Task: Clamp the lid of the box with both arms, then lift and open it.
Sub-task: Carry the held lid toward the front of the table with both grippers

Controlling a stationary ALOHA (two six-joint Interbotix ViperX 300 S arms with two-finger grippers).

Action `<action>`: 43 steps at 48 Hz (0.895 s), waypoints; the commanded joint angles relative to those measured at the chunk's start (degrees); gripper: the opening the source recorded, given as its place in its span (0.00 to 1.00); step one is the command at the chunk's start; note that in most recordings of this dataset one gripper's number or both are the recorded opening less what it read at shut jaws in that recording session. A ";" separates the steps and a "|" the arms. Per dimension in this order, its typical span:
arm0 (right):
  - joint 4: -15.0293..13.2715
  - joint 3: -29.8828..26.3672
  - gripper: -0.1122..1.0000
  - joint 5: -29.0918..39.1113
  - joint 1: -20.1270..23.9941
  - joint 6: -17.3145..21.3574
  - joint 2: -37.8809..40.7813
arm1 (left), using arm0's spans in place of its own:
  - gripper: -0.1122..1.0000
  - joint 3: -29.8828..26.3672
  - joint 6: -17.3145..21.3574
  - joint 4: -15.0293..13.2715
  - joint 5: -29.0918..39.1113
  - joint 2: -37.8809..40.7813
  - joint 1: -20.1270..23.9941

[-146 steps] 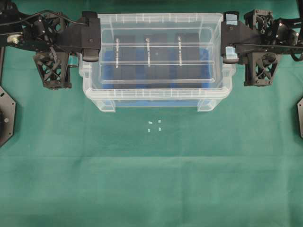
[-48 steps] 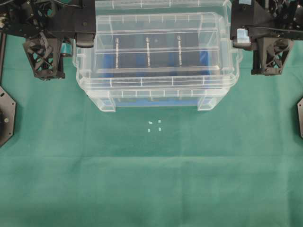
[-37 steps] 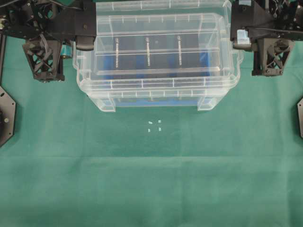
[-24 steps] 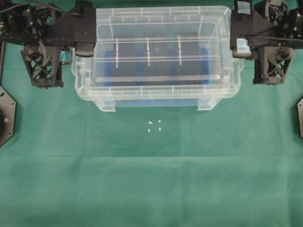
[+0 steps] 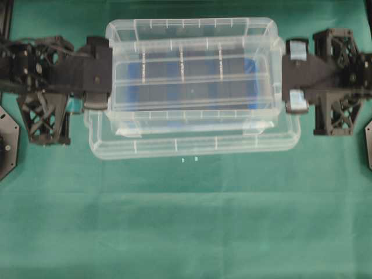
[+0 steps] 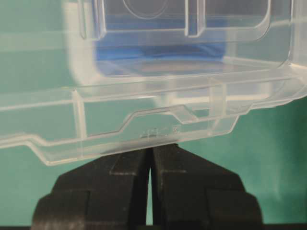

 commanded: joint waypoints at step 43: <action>-10.72 -10.28 0.10 8.61 26.98 24.61 9.32 | 0.11 -5.27 -22.32 9.23 1.05 4.83 -22.59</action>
